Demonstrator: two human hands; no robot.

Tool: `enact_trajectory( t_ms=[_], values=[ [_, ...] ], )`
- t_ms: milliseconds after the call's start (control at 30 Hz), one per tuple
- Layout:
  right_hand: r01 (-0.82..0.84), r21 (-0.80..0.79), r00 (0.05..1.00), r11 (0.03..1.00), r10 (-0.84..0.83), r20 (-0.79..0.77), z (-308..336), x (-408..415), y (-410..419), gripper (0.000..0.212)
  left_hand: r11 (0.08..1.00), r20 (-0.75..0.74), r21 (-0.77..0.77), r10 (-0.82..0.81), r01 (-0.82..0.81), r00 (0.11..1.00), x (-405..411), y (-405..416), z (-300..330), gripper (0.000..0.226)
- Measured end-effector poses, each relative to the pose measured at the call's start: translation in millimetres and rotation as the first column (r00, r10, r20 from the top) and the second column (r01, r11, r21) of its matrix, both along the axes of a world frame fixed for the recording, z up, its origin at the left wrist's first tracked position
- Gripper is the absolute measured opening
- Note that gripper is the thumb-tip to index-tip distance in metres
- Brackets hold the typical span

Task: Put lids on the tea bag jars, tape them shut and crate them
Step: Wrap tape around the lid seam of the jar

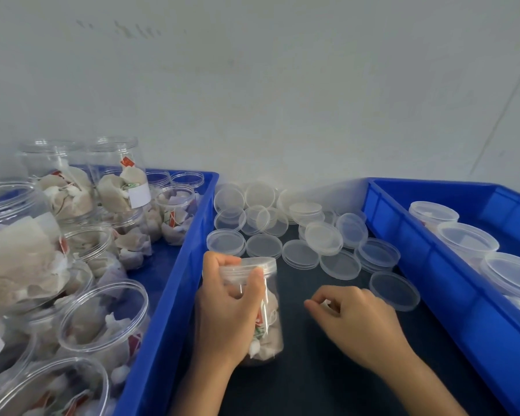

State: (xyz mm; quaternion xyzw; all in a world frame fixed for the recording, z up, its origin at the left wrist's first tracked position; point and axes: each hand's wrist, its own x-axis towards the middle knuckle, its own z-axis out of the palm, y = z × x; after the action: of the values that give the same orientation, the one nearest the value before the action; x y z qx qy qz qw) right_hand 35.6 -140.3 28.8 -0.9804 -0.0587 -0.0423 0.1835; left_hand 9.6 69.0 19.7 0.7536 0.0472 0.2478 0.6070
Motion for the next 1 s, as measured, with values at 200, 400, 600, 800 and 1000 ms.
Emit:
enact_trajectory(
  t_ms=[200,400,600,800,1000],
  values=[
    [0.022,-0.174,0.994,0.985,-0.003,0.108,-13.2,-0.8,8.6,0.037,1.0,-0.003,-0.015,-0.027,0.027,1.0,-2.5,0.4,2.3,0.03],
    [0.007,-0.244,0.987,0.97,0.032,0.156,-30.3,-2.0,10.3,0.062,0.998,-0.016,-0.047,-0.03,0.029,0.999,-1.3,1.7,2.1,0.044],
    [-0.033,-0.331,0.984,0.943,0.089,0.157,-31.9,-2.9,14.1,0.066,0.992,-0.008,-0.109,-0.066,0.065,0.998,5.8,1.1,-4.5,0.03],
    [-0.071,-0.311,0.969,0.948,0.14,0.204,-27.0,-1.8,15.2,0.053,0.959,-0.048,-0.25,-0.148,0.132,0.988,10.4,-1.7,-8.2,0.056],
    [-0.138,0.109,0.97,0.984,0.112,0.217,5.0,-4.1,6.0,0.042,0.939,0.011,-0.238,-0.254,0.249,0.967,6.9,-6.1,-6.1,0.053]
  ],
)
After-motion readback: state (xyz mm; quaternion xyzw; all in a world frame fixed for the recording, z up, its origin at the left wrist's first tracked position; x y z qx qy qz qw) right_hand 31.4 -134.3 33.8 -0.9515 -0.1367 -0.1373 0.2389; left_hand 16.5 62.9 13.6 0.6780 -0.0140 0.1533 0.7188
